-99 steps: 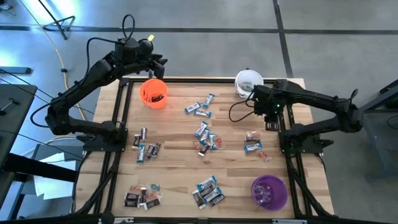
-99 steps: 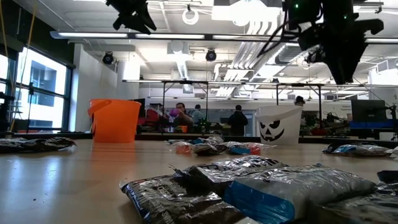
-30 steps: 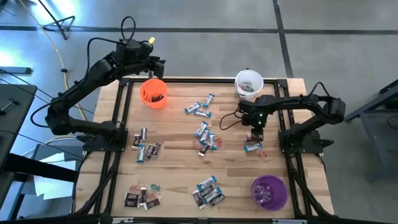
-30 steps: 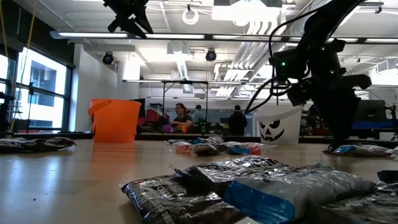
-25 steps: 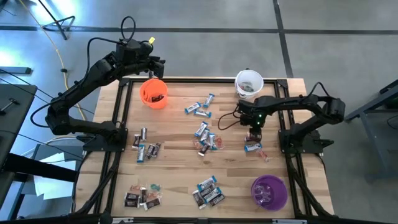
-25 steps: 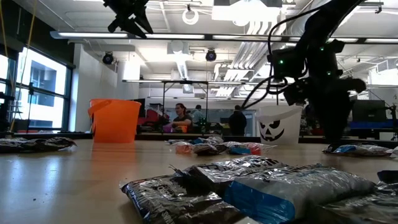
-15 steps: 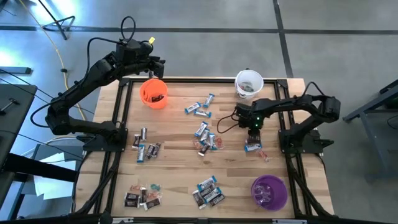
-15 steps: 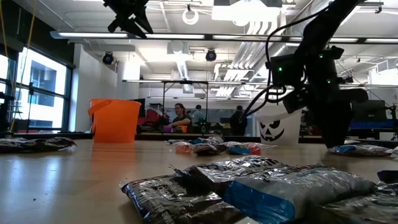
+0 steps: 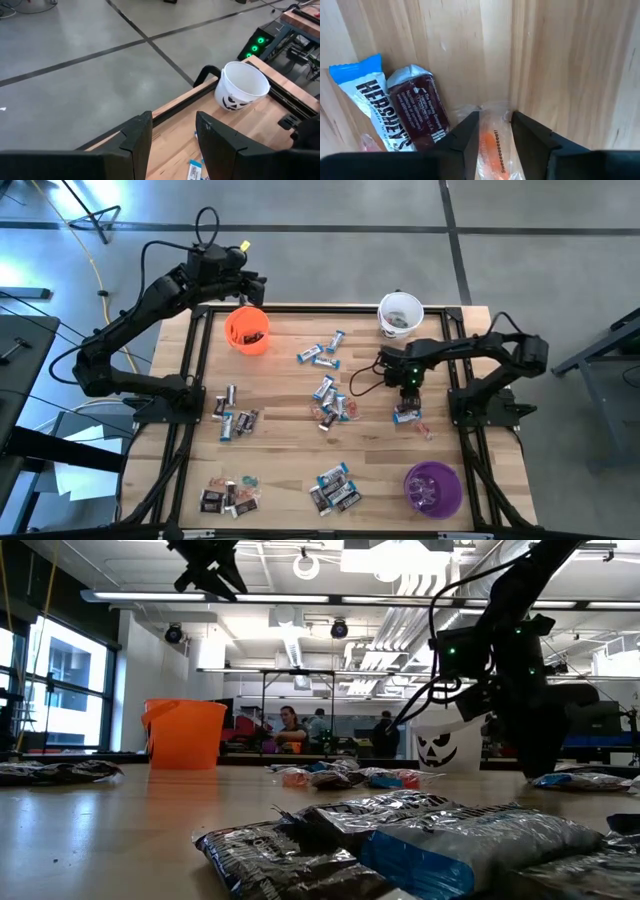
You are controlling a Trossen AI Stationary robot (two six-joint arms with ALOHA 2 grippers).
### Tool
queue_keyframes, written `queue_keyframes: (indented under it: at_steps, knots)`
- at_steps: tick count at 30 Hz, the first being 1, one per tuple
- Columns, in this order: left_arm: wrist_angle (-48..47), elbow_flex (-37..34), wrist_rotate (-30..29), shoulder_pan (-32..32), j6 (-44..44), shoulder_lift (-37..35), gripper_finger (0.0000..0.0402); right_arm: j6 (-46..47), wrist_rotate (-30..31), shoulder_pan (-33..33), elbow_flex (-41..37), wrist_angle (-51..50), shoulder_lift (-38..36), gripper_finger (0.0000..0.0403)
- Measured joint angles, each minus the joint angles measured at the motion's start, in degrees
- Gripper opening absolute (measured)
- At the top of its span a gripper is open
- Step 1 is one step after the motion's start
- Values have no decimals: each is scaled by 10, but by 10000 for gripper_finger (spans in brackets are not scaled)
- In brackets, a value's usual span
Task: Sort candy
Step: Put the orange gummy into the white bucket
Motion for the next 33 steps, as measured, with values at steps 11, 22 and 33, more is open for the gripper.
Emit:
queue_keyframes:
  at_steps: [11,22,33]
  knots:
    - [0,0,-3,-15,0,0,140,32,-9,0,7,-3,2,3]
    - [-5,0,-3,-15,0,0,140,82,-9,1,58,-66,3,0]
    - [-25,0,-3,-15,2,0,140,78,87,0,215,-198,2,0]
